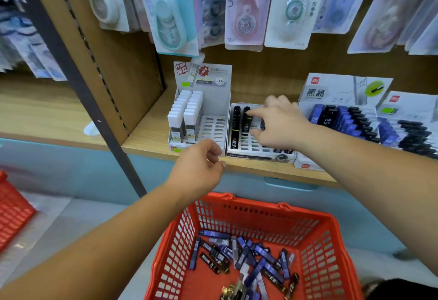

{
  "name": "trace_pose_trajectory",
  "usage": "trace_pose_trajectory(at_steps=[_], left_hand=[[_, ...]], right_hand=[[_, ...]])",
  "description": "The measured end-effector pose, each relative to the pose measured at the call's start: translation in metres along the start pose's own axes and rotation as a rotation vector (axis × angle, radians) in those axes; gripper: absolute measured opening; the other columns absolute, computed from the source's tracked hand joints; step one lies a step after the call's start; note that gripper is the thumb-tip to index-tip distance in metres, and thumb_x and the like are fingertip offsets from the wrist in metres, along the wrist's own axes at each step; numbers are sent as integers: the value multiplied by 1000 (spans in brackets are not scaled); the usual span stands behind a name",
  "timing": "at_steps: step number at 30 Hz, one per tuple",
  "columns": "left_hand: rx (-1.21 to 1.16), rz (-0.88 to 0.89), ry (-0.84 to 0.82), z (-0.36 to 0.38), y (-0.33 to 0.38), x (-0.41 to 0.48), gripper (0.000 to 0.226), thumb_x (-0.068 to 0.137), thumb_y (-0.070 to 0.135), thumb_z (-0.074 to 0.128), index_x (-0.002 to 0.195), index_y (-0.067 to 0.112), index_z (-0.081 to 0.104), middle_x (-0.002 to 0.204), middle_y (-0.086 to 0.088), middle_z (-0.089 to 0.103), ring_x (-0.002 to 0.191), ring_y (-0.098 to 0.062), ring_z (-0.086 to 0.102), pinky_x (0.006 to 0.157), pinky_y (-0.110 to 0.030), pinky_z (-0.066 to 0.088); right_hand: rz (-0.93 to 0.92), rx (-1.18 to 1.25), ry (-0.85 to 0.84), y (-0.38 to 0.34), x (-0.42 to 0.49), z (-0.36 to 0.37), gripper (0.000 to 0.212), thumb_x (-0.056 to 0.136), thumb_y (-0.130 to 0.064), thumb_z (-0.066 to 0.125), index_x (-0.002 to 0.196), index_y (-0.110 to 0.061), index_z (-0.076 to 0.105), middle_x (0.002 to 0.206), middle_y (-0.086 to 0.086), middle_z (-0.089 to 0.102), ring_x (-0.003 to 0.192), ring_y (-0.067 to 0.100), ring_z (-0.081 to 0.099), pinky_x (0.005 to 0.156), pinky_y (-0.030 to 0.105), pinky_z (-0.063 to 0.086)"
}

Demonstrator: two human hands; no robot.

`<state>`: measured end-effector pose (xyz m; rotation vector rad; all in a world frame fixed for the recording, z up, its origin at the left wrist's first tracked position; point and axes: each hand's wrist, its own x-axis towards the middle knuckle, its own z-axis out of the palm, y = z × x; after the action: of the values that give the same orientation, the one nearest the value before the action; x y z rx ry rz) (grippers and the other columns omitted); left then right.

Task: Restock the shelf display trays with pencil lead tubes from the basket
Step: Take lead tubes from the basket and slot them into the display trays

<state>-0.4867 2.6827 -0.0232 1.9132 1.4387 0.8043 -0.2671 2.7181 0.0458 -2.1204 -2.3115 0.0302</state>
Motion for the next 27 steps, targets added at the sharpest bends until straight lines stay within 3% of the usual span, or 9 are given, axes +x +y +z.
trace_pose_trajectory(at_steps=[3, 8, 11, 15, 18, 23, 27], left_hand=[[-31, -23, 12, 2, 2, -11, 12, 94, 20, 75, 101, 20, 65, 88, 6, 66, 76, -9, 64, 65, -15, 52], [-58, -84, 20, 15, -3, -21, 9, 95, 21, 72, 103, 20, 67, 97, 8, 67, 81, -11, 65, 68, -18, 50], [13, -1, 19, 13, -3, -7, 23, 96, 23, 70, 119, 22, 67, 104, 8, 68, 82, -5, 65, 74, -21, 50], [160, 130, 5, 19, -6, 18, 35, 96, 29, 70, 130, 23, 65, 122, 9, 59, 100, -8, 60, 84, -24, 47], [182, 137, -32, 29, -12, 28, 36, 94, 28, 70, 130, 20, 66, 120, 8, 54, 104, -14, 61, 91, -34, 53], [184, 156, 20, 34, -15, 32, 30, 93, 22, 70, 123, 20, 68, 109, 10, 51, 99, -12, 59, 88, -33, 53], [130, 142, 24, 35, -11, 25, 27, 93, 19, 70, 120, 20, 69, 108, 10, 50, 94, -12, 61, 89, -35, 54]], right_hand=[[22, 39, 24, 0, -1, -2, 45, 101, -49, 55, 145, -41, 52, 132, 6, 49, 128, 28, 38, 105, 48, 34], [79, 241, 139, 5, 14, 6, 23, 98, -41, 67, 121, -39, 70, 121, -3, 62, 123, 25, 45, 103, 48, 38], [101, 298, 199, 5, 28, 13, 15, 96, -34, 71, 110, -36, 74, 111, -5, 70, 116, 25, 54, 101, 46, 44], [98, 421, 197, 10, 43, 16, 14, 94, -23, 70, 94, -36, 71, 93, -11, 71, 98, 22, 65, 95, 46, 55], [37, 344, 189, 14, 48, 19, 12, 95, -20, 69, 99, -29, 74, 97, -6, 73, 98, 22, 66, 94, 44, 54], [-106, 181, 291, 14, 38, 23, 17, 98, -21, 65, 107, -22, 79, 102, 0, 75, 106, 27, 58, 93, 42, 47], [-31, 324, 306, 10, 28, 25, 23, 98, -19, 67, 118, -26, 75, 108, -3, 75, 106, 22, 63, 92, 42, 53]])
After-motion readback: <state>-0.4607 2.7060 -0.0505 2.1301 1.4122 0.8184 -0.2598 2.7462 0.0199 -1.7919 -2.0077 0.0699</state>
